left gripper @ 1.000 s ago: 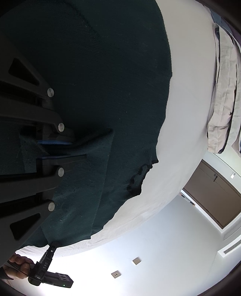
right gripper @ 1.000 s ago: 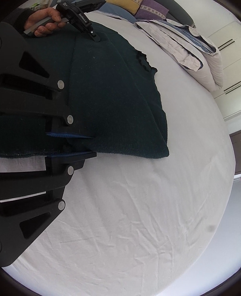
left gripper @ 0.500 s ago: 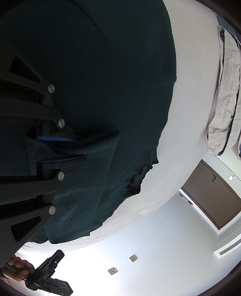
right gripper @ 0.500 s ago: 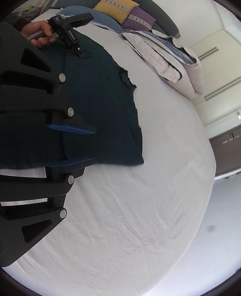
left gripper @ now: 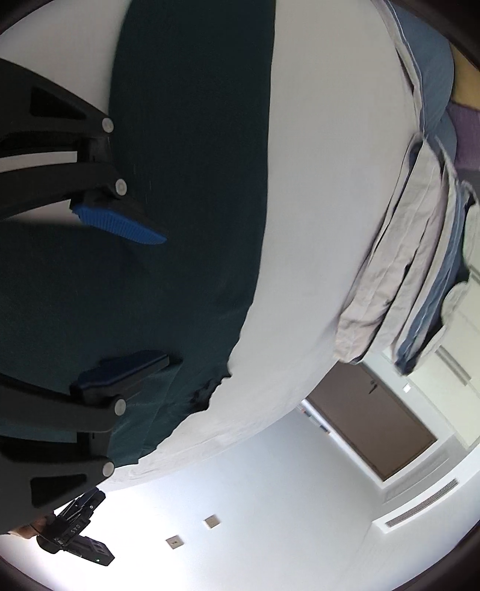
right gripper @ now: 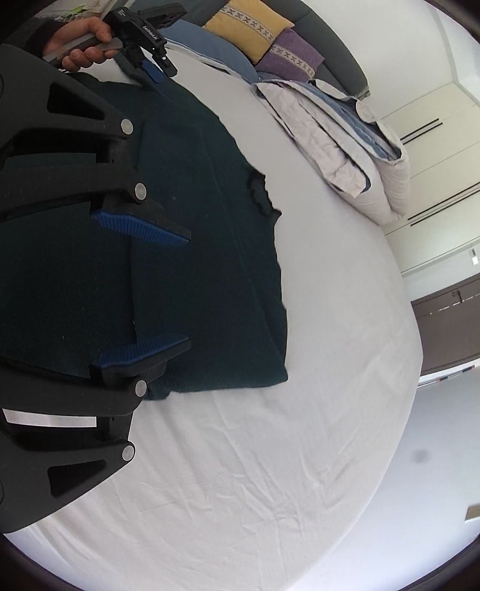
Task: Fold small clothes
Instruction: 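Fold the held sleeve across the sweater body with the left gripper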
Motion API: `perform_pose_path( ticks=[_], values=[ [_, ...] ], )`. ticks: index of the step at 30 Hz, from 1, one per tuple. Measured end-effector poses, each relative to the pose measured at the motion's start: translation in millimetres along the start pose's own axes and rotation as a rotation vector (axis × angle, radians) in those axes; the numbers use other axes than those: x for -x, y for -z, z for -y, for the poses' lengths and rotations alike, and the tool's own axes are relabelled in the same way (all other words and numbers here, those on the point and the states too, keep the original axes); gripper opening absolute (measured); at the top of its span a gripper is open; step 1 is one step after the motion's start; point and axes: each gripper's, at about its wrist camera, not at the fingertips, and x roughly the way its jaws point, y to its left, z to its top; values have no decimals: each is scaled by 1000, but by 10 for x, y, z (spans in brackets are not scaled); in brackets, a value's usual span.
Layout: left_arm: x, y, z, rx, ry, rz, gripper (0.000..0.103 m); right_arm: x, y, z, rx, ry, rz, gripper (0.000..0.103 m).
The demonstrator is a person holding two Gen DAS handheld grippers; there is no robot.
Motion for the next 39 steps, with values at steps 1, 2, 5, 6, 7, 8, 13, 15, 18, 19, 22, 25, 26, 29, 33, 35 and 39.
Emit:
perform_pose_path(
  ticks=[1, 2, 5, 6, 7, 8, 13, 15, 18, 19, 22, 25, 26, 29, 33, 35, 39],
  values=[
    [160, -8, -181, 35, -20, 24, 63, 57, 7, -113, 12, -18, 3, 49],
    [315, -15, -374, 78, -48, 45, 63, 101, 22, -230, 26, -36, 5, 49],
    [768, 31, -1046, 267, -119, 102, 63, 167, 103, -568, 58, -91, -10, 49],
    [910, 72, -1272, 346, -136, 124, 66, 160, 133, -699, 66, -109, -21, 49],
    [1033, 121, -1469, 420, -150, 144, 67, 141, 163, -808, 74, -126, -32, 49],
    [1150, 177, -1649, 494, -158, 170, 68, 129, 195, -917, 85, -139, -42, 49],
    [1424, 302, -2131, 713, -133, 278, 72, 69, 375, -1366, 128, -178, -86, 49],
    [1425, 271, -2199, 759, -122, 298, 74, 68, 434, -1493, 140, -184, -95, 49],
    [1329, 176, -2244, 801, -129, 332, 68, 73, 499, -1586, 149, -197, -101, 49],
    [1328, 149, -2275, 817, -128, 342, 65, 66, 509, -1603, 151, -196, -102, 49],
    [1248, 15, -2392, 830, -132, 346, 35, 93, 535, -1578, 151, -196, -100, 49],
    [1180, -97, -2453, 822, -160, 334, 11, 67, 505, -1468, 137, -193, -93, 49],
    [1183, -145, -2405, 794, -175, 333, 8, 60, 491, -1414, 127, -196, -91, 49],
    [1198, -342, -1989, 620, -200, 339, 8, 72, 486, -1265, 103, -193, -78, 49],
    [986, -587, -1024, 323, -177, 300, 8, 53, 483, -1050, 61, -189, -70, 49],
    [749, -601, -406, 145, -160, 250, 8, 44, 488, -956, 45, -186, -65, 49],
    [192, -241, 741, -187, -131, 141, 8, 49, 503, -739, 2, -177, -55, 49]
  ],
)
